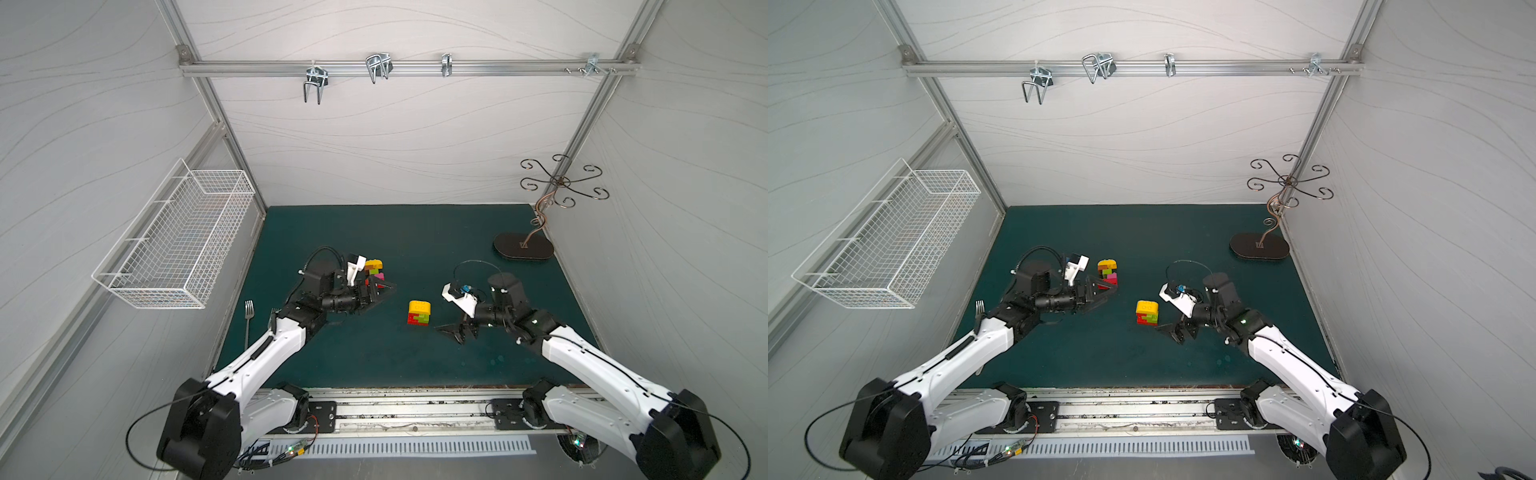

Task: Assemble the letter s with lego
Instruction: Pick up the lego brick from the center of the board.

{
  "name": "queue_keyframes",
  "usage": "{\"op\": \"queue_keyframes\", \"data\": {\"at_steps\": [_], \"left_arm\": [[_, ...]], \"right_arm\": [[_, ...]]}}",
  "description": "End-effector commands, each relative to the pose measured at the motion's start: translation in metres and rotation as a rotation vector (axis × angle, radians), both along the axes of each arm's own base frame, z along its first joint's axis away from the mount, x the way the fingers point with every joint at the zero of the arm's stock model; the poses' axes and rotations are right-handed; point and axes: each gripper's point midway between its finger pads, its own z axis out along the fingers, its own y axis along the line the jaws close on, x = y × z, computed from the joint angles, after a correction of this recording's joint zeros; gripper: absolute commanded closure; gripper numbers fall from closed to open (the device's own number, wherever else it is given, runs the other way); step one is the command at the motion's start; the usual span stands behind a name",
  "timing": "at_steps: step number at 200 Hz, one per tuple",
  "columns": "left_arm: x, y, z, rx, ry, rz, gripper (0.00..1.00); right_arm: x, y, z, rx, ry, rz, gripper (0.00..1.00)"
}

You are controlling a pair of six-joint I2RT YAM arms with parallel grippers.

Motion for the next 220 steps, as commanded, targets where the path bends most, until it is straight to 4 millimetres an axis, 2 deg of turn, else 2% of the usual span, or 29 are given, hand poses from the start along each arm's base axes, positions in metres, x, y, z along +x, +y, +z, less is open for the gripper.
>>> {"op": "queue_keyframes", "data": {"at_steps": [1,30,56,161,220], "left_arm": [[-0.011,0.015,-0.009,0.062,0.054,-0.003,0.02],[-0.010,0.019,-0.013,0.063,0.073,0.006,0.02],[-0.008,0.019,-0.017,0.066,0.086,0.005,0.03],[0.000,0.019,-0.029,0.078,0.109,0.014,0.05],[0.002,0.019,-0.028,0.080,0.105,0.014,0.05]], "right_arm": [[0.010,0.004,-0.009,0.040,-0.001,-0.143,0.01],[0.017,-0.005,-0.035,0.040,-0.021,-0.246,0.01],[0.024,-0.008,-0.047,0.035,-0.039,-0.288,0.01],[0.046,0.014,-0.080,0.061,-0.101,-0.170,0.01],[0.054,0.026,-0.093,0.071,-0.147,-0.083,0.01]]}}
